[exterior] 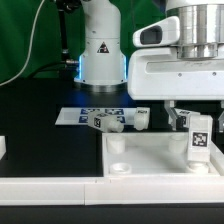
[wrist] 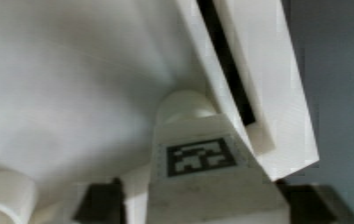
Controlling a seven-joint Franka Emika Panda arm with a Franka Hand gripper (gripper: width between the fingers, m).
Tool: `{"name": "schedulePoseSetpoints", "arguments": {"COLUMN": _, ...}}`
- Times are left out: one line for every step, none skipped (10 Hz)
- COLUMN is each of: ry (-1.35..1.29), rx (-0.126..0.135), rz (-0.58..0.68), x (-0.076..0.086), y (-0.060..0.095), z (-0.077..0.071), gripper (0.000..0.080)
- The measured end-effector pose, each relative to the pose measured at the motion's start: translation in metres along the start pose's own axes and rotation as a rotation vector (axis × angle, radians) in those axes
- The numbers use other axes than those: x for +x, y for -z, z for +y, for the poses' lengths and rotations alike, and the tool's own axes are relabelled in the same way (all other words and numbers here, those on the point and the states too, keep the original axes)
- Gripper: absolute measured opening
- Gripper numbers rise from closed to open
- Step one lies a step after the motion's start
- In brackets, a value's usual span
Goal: Assemble one leg
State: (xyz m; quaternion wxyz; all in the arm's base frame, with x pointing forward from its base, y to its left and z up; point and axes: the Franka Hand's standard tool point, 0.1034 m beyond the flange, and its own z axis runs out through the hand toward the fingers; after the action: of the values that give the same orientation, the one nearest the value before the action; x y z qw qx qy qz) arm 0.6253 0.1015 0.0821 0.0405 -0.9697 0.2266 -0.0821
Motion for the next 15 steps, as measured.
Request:
{"name": "schedulePoseSetpoints", "arguments": {"ry": -0.058, "rx": 0.0, "rz": 0.0, "x": -0.0001, "y": 0.0, "z": -0.0001, "gripper": 0.0284}}
{"name": "schedulePoseSetpoints", "arguments": {"ry": -0.115, "rx": 0.0, "rz": 0.0, "x": -0.0002, "y": -0.0001, "z": -0.0002, "gripper": 0.0284}}
{"name": "schedulePoseSetpoints", "arguments": {"ry": -0.184, "rx": 0.0, "rz": 0.0, "x": -0.0003, "y": -0.0001, "z": -0.0005, "gripper": 0.0284}}
{"name": "schedulePoseSetpoints", "arguments": {"ry": -0.222, "rx": 0.0, "rz": 0.0, "x": -0.0004, "y": -0.0002, "z": -0.0005, "gripper": 0.0284}}
{"name": "schedulePoseSetpoints", "arguments": {"ry": -0.309, "rx": -0.001, "rz": -0.003, "x": 0.0, "y": -0.0009, "z": -0.0011, "gripper": 0.0284}}
{"name": "schedulePoseSetpoints", "arguments": {"ry": -0.4, "rx": -0.006, "rz": -0.011, "x": 0.0026, "y": -0.0011, "z": -0.0023, "gripper": 0.0284}}
{"name": "schedulePoseSetpoints", "arguments": {"ry": -0.545, "rx": -0.01, "rz": -0.023, "x": 0.0034, "y": -0.0009, "z": -0.0035, "gripper": 0.0284}}
{"name": "schedulePoseSetpoints", "arguments": {"ry": -0.709, "rx": -0.009, "rz": -0.033, "x": 0.0031, "y": -0.0008, "z": -0.0052, "gripper": 0.0284}}
{"name": "schedulePoseSetpoints", "arguments": {"ry": -0.914, "rx": -0.004, "rz": -0.054, "x": 0.0023, "y": -0.0005, "z": -0.0062, "gripper": 0.0284}}
{"name": "schedulePoseSetpoints", "arguments": {"ry": -1.026, "rx": 0.018, "rz": -0.057, "x": 0.0057, "y": -0.002, "z": -0.0046, "gripper": 0.0284}}
{"name": "schedulePoseSetpoints", "arguments": {"ry": -1.108, "rx": 0.035, "rz": -0.061, "x": 0.0056, "y": -0.0022, "z": -0.0042, "gripper": 0.0285}}
{"name": "schedulePoseSetpoints", "arguments": {"ry": -1.182, "rx": 0.041, "rz": -0.052, "x": 0.0048, "y": -0.0024, "z": -0.0056, "gripper": 0.0285}}
{"name": "schedulePoseSetpoints", "arguments": {"ry": -1.194, "rx": 0.04, "rz": -0.052, "x": 0.0049, "y": -0.0022, "z": -0.0056, "gripper": 0.0285}}
{"name": "schedulePoseSetpoints", "arguments": {"ry": -1.181, "rx": 0.04, "rz": -0.051, "x": 0.0048, "y": -0.0023, "z": -0.0056, "gripper": 0.0285}}
{"name": "schedulePoseSetpoints", "arguments": {"ry": -1.128, "rx": 0.04, "rz": -0.049, "x": 0.0048, "y": -0.0018, "z": -0.0055, "gripper": 0.0404}}
